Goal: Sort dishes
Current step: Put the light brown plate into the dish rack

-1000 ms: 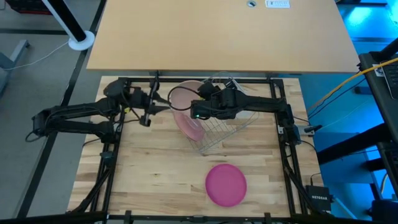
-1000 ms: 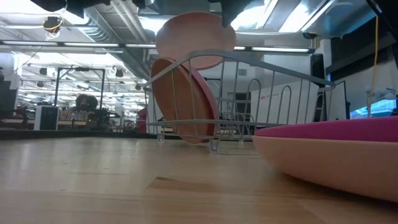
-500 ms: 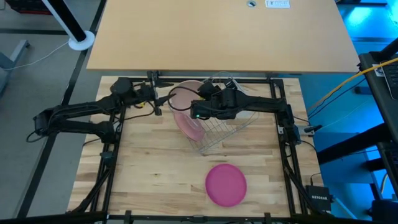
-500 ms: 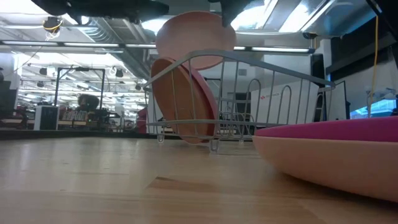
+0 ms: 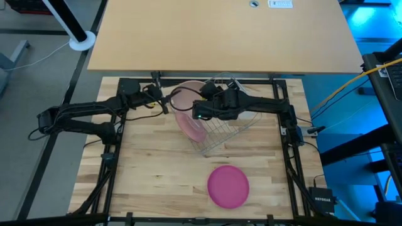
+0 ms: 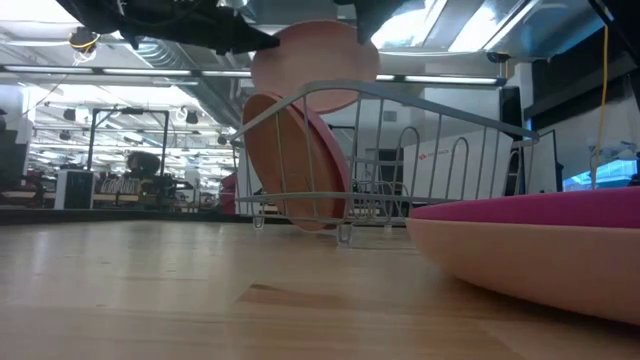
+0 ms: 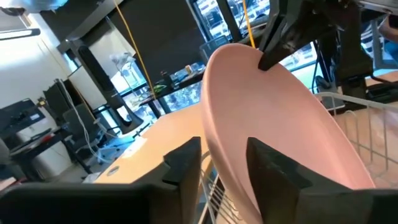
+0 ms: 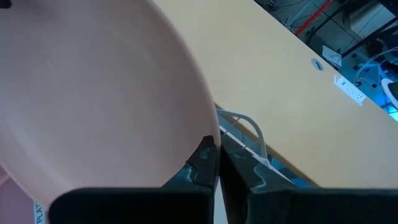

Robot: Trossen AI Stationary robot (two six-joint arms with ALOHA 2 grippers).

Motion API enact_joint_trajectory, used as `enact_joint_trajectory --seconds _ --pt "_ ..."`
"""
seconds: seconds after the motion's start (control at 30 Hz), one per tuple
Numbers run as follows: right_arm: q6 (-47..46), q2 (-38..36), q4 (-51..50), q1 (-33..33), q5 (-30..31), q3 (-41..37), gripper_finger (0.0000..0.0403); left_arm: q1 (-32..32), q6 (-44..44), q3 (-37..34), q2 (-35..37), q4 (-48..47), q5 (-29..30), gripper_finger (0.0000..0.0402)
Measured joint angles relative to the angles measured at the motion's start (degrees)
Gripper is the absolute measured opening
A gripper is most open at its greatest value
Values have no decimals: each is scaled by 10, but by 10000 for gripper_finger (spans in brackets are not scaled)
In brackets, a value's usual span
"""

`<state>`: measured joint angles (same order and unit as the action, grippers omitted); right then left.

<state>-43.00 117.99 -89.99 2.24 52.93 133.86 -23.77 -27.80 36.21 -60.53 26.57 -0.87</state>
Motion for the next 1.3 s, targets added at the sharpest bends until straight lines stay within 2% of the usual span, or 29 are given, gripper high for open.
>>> enact_joint_trajectory --seconds 0.27,0.33,0.63,0.9,1.07,1.3 --pt "-2 0 3 2 -22 0 13 -1 -18 0 0 2 9 22" --pt "-3 0 5 3 -33 0 14 -5 -16 1 1 3 10 10" --pt "-2 0 24 8 -55 0 15 -23 -10 1 1 -1 2 5" --pt "0 -1 41 6 -76 0 19 -23 -40 0 1 -1 7 3" --pt "53 -1 48 6 -109 0 61 -23 -76 0 1 0 20 2" --pt "103 -1 64 7 -112 0 134 -22 -107 -1 0 17 22 0"
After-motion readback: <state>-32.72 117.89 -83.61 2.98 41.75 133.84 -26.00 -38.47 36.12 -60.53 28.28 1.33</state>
